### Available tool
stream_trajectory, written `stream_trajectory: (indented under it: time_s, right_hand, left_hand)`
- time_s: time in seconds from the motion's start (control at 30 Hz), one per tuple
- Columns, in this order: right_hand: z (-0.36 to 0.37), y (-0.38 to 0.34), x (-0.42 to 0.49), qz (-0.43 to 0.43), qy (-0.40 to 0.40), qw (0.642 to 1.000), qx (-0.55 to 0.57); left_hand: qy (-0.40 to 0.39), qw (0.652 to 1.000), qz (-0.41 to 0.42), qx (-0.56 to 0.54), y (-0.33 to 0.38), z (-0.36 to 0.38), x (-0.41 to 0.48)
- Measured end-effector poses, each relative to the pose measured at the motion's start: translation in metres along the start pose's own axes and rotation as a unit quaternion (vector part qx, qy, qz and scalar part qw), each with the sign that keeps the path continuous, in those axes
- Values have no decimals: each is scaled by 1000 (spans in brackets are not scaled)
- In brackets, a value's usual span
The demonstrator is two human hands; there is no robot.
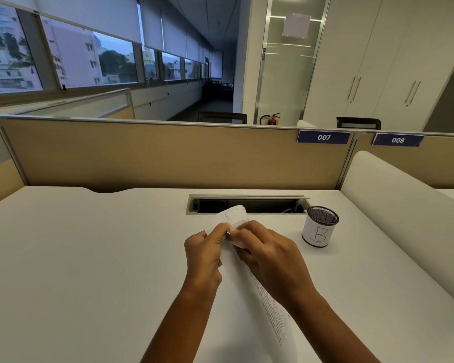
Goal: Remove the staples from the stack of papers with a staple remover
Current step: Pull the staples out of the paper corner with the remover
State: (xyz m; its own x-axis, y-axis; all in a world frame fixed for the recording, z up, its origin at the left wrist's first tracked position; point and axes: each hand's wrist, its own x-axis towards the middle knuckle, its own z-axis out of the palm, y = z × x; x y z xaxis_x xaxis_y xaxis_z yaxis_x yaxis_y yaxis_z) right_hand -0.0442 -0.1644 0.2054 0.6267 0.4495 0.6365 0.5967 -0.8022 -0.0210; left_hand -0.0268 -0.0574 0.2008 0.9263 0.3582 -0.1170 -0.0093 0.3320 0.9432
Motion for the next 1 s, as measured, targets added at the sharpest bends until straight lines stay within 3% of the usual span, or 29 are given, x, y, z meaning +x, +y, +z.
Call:
stream_trajectory:
  time_s: [0.4, 0.57, 0.67, 0.73, 0.8, 1.0]
  right_hand:
    - [6, 3, -7, -38, 16, 998, -56]
    - [7, 9, -7, -35, 19, 999, -31]
    - [1, 10, -3, 68, 18, 990, 126]
    - [-2, 10, -2, 190, 44, 949, 250]
    - [-4, 9, -2, 247, 30, 914, 320]
    - [-19, -3, 5, 179, -113, 965, 157]
  left_hand:
    - [-4, 1000, -19, -6, -10, -1, 3]
    - [-6, 1000, -6, -5, -10, 1, 1]
    - [-13, 1000, -10, -21, -5, 2, 3]
    - [-11, 1000, 0, -27, 1, 4, 6]
    - [-13, 999, 20, -27, 6, 7, 7]
    - [-26, 998, 54, -27, 19, 14, 8]
